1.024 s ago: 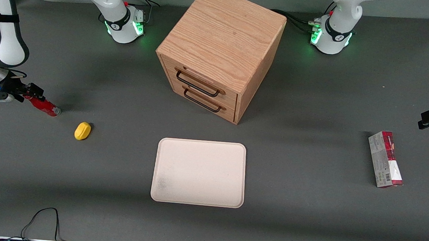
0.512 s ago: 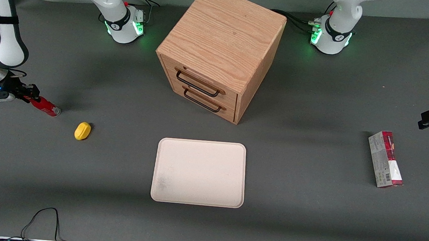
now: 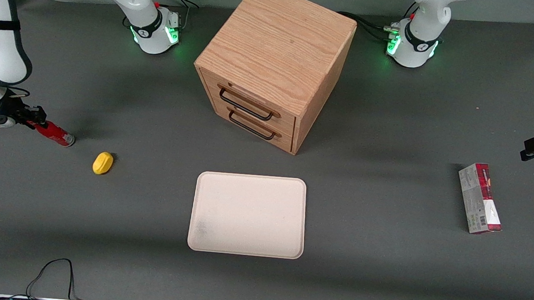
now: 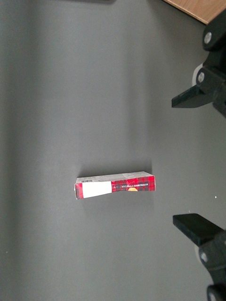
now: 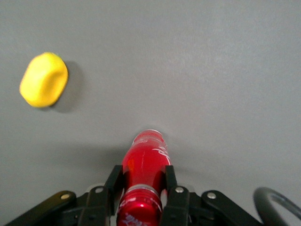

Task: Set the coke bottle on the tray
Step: 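Lift the bottle and carry it over the cream tray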

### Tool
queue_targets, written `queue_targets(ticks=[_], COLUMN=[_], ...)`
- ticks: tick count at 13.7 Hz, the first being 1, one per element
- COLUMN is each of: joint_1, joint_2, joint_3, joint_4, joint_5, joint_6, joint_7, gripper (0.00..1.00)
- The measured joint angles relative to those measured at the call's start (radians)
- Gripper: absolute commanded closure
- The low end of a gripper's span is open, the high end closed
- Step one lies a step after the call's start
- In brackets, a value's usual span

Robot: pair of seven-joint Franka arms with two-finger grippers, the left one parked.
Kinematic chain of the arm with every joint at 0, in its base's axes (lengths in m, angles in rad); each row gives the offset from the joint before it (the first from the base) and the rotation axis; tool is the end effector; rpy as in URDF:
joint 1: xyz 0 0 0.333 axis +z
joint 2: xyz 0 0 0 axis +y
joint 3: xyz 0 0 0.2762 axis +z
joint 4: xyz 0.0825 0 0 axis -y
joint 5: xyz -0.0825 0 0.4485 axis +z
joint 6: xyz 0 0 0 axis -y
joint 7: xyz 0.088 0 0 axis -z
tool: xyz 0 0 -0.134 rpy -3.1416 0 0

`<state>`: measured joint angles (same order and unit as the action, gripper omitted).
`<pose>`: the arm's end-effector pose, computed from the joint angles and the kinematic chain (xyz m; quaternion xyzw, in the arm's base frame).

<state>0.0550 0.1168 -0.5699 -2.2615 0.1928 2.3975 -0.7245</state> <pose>0.5017 -0.2851 0.2092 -0.9985 -0.0372 -0.0374 0.0166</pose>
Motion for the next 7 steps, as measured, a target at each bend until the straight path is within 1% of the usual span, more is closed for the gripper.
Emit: queue_targets(ticks=[3,7], joint_1=[0.002,0.009], joint_2=[0.001,0.023], joint_3=[0.083,0.259], joint_4=[0.191,0.513], joint_5=[-0.004,-0.046], joint_6=[-0.198,-0.478], joint_7=[0.177,0.452], gripper=[1.0,1.0])
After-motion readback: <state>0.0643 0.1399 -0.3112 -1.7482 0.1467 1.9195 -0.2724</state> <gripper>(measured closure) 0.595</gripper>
